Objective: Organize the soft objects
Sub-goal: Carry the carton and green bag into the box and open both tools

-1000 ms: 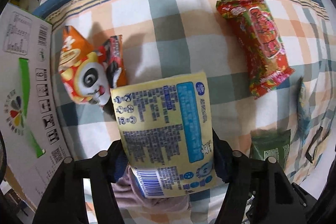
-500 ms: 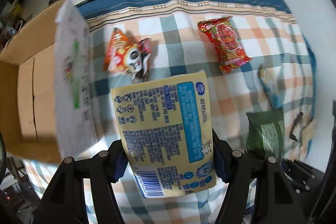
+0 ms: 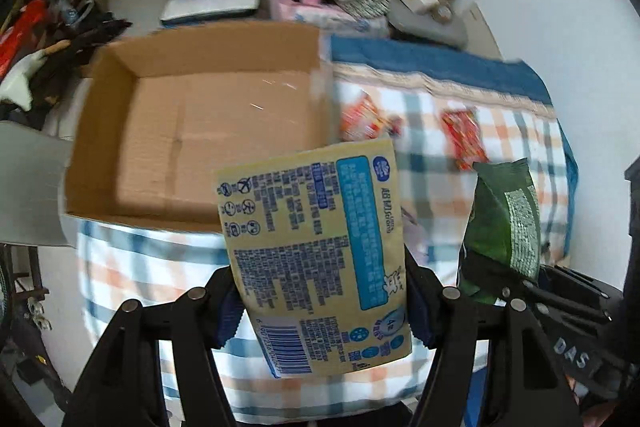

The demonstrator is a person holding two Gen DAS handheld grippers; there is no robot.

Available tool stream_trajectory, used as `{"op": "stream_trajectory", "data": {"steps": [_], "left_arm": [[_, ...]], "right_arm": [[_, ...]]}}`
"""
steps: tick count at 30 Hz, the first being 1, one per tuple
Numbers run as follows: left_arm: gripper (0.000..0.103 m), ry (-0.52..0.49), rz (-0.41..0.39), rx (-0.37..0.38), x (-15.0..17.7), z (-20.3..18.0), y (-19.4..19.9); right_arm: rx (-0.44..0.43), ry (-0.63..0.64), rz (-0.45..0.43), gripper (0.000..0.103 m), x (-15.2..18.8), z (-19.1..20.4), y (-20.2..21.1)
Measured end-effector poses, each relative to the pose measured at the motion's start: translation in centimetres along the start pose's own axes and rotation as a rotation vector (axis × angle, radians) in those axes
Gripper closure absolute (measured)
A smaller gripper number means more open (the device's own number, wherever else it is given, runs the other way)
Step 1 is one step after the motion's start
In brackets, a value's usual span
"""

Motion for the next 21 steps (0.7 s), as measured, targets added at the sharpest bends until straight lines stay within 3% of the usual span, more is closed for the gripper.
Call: {"op": "stream_trajectory", "data": {"steps": [4, 8, 14, 21], "left_arm": [[0.039, 0.025, 0.013, -0.017, -1.6, 4.7, -0.1], [0.039, 0.038, 0.024, -0.042, -3.8, 8.7, -1.1], [0.039, 0.043, 0.085, -0.013, -8.6, 14.0, -5.0], [0.039, -0.011, 0.188, 0.054, -13.7, 16.1, -11.5]], "right_arm": [[-0.035, 0.045, 0.008, 0.069, -1.3, 6.3, -1.0], [-0.011, 0.051, 0.025, 0.069, -3.1, 11.5, -3.7], [0.042, -0.009, 0.05, 0.069, -7.5, 14.5, -9.5], [0.12, -0.098, 0.075, 0.069, -12.7, 14.6, -16.3]]}}
Point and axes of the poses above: each gripper's, at about its wrist camera, not at the fingertips, and y roughly against the way its jaws point, z to its left, x to its underside, the point moved 1 cm from there along -y, roughly the way its jaws point, and after that the axes turned 6 degrees about -y, right-handed, at the moved point
